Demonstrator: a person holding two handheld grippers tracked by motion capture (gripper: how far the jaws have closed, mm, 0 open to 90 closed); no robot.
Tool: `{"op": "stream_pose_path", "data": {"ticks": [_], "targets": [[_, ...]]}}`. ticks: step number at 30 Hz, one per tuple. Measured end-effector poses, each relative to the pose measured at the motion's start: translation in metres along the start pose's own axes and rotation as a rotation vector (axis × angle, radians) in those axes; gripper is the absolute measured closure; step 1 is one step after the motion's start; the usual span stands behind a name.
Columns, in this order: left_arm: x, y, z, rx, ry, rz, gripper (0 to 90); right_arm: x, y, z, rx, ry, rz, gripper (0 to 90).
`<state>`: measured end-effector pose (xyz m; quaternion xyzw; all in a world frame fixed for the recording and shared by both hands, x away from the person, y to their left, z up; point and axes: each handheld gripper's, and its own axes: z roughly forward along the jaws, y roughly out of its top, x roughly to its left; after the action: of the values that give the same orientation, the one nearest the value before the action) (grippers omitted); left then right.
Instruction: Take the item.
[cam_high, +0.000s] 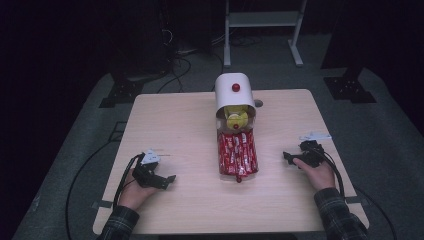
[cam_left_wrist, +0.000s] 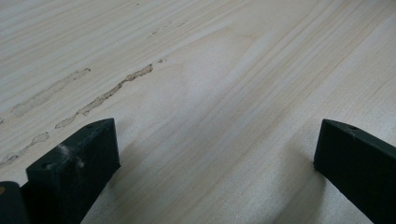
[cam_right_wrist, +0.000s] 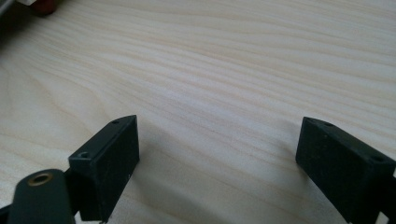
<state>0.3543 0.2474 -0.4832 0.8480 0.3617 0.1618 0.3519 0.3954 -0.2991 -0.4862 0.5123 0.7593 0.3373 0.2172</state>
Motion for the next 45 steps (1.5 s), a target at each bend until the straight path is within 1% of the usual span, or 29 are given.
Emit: {"op": "stream_pose_path", "data": {"ticks": [6, 10, 18, 20, 26, 27, 30, 34, 45], "targets": [[0.0, 0.0, 0.0, 0.0, 0.0, 0.0, 0.0, 0.0, 0.0, 0.0, 0.002, -0.003, 0.001, 11.9], [0.0, 0.0, 0.0, 0.0, 0.0, 0.0, 0.0, -0.001, 0.0, 0.0, 0.0, -0.007, 0.005, 13.5], [0.0, 0.0, 0.0, 0.0, 0.0, 0.0, 0.0, -0.003, 0.001, -0.003, 0.021, -0.024, 0.025, 13.6], [0.0, 0.0, 0.0, 0.0, 0.0, 0.0, 0.0, -0.003, 0.001, -0.004, 0.021, -0.021, 0.027, 13.6], [0.0, 0.0, 0.0, 0.0, 0.0, 0.0, 0.0, -0.003, 0.004, -0.009, -0.003, -0.01, 0.032, 13.7], [0.0, 0.0, 0.0, 0.0, 0.0, 0.0, 0.0, -0.003, 0.004, -0.009, -0.004, 0.001, 0.034, 13.7], [0.0, 0.0, 0.0, 0.0, 0.0, 0.0, 0.0, -0.001, 0.005, -0.011, -0.004, 0.014, 0.04, 13.7], [0.0, 0.0, 0.0, 0.0, 0.0, 0.0, 0.0, 0.002, 0.008, -0.014, -0.018, 0.023, 0.033, 13.7], [0.0, 0.0, 0.0, 0.0, 0.0, -0.004, 0.0, 0.007, 0.011, -0.02, -0.023, 0.038, 0.03, 14.0]]}}
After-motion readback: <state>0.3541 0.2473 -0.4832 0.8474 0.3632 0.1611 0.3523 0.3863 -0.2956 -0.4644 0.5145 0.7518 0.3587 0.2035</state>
